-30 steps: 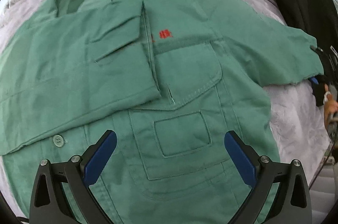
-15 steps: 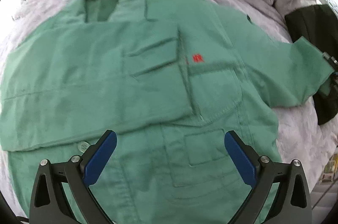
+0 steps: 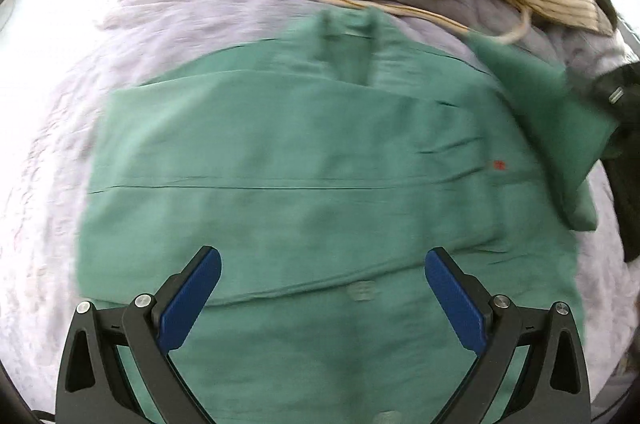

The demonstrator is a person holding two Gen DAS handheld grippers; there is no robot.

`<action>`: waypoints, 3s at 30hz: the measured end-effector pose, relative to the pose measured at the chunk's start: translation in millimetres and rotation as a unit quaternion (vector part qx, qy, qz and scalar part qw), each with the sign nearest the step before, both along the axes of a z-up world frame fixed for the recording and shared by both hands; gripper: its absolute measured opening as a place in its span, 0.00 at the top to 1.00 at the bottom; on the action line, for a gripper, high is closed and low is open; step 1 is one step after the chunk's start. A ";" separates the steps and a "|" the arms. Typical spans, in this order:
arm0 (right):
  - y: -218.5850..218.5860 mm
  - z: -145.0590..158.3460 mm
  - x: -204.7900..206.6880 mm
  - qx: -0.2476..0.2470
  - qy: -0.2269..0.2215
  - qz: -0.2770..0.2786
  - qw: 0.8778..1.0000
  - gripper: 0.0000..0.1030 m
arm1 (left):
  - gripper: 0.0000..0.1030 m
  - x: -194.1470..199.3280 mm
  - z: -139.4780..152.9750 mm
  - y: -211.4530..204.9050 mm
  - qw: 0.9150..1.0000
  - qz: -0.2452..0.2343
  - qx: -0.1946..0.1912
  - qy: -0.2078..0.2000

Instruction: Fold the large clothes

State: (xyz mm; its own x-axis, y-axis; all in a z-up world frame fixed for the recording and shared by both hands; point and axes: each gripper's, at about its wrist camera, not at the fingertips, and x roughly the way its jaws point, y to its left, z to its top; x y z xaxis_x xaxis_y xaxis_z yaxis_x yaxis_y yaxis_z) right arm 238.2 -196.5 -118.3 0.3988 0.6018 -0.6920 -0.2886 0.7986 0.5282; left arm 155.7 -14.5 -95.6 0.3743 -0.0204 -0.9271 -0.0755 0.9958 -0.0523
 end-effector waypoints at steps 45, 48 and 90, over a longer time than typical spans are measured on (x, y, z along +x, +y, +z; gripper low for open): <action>-102.4 -68.2 -91.8 0.057 0.175 -0.188 0.965 0.43 | 0.01 -22.1 -2.0 86.6 0.997 0.054 -0.057 -0.009; -148.9 -78.4 -98.6 0.106 0.185 -0.246 0.946 0.43 | 0.01 -5.2 -3.9 56.5 0.999 0.018 -0.049 -0.010; -204.8 -73.4 99.7 -0.023 0.144 -0.220 0.965 0.97 | 0.01 77.3 -49.8 -0.3 0.999 0.008 0.046 0.010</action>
State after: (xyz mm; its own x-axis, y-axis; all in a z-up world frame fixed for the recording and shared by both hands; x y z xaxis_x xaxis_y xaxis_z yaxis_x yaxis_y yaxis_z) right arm 338.0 -401.2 -191.7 0.3958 0.3846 -0.8339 0.2369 0.8345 0.4974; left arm 233.1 -14.8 -145.4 0.3550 0.0705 -0.9322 -0.0916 0.9950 0.0403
